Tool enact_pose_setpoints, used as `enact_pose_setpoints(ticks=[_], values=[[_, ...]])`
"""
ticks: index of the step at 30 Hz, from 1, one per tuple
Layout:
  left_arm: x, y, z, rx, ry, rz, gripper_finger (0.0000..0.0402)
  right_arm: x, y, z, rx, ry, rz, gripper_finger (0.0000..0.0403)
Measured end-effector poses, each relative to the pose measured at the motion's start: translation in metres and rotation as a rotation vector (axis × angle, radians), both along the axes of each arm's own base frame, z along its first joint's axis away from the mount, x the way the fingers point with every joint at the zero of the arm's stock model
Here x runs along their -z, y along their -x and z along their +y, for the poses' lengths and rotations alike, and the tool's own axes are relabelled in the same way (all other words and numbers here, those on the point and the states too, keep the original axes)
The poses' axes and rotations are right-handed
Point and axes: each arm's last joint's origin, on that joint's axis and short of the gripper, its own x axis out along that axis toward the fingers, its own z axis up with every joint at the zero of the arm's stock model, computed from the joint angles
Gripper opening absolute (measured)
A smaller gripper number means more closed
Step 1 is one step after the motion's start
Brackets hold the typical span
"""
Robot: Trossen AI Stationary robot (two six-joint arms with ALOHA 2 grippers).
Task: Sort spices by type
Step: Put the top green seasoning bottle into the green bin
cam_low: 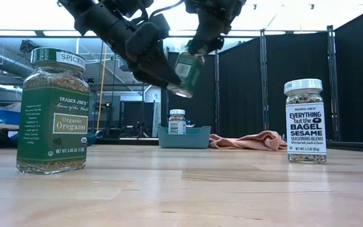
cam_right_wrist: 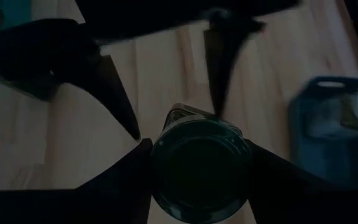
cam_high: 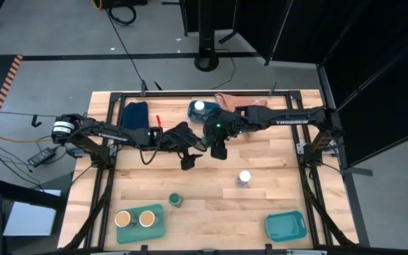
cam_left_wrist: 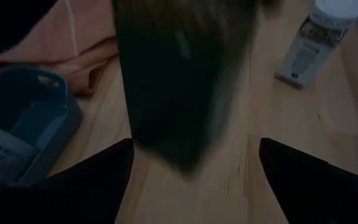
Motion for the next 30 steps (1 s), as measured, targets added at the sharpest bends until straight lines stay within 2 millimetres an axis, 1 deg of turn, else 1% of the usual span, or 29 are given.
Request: enact_pose_setpoints(ticks=[5, 9, 13, 17, 20, 23, 26, 30], values=[[-0.002, 0.004, 0.0, 0.005, -0.001, 0.015, 0.0351, -0.012, 0.019, -0.009, 0.037, 0.022, 0.04, 0.0208], [-0.008, 0.009, 0.001, -0.003, -0.005, 0.013, 0.0351, -0.021, 0.035, -0.01, 0.055, 0.037, 0.089, 0.0208], [-0.027, 0.02, 0.007, -0.028, -0.004, -0.041, 0.0351, -0.032, 0.053, -0.008, 0.065, 0.031, 0.116, 0.0208], [-0.052, 0.04, 0.014, -0.072, -0.016, -0.105, 0.035, -0.043, 0.074, -0.005, 0.096, 0.015, 0.161, 0.0208], [-0.071, 0.057, 0.018, -0.097, -0.03, -0.164, 0.035, -0.051, 0.091, 0.0, 0.138, 0.013, 0.188, 0.0208], [-0.085, 0.072, 0.021, -0.124, -0.044, -0.209, 0.035, -0.06, 0.108, 0.008, 0.181, -0.021, 0.197, 0.0208], [-0.094, 0.086, 0.021, -0.147, -0.058, -0.225, 0.035, -0.068, 0.125, 0.021, 0.225, -0.065, 0.205, 0.0208], [-0.102, 0.101, 0.02, -0.164, -0.069, -0.241, 0.035, -0.075, 0.146, 0.044, 0.269, -0.12, 0.239, 0.0208]])
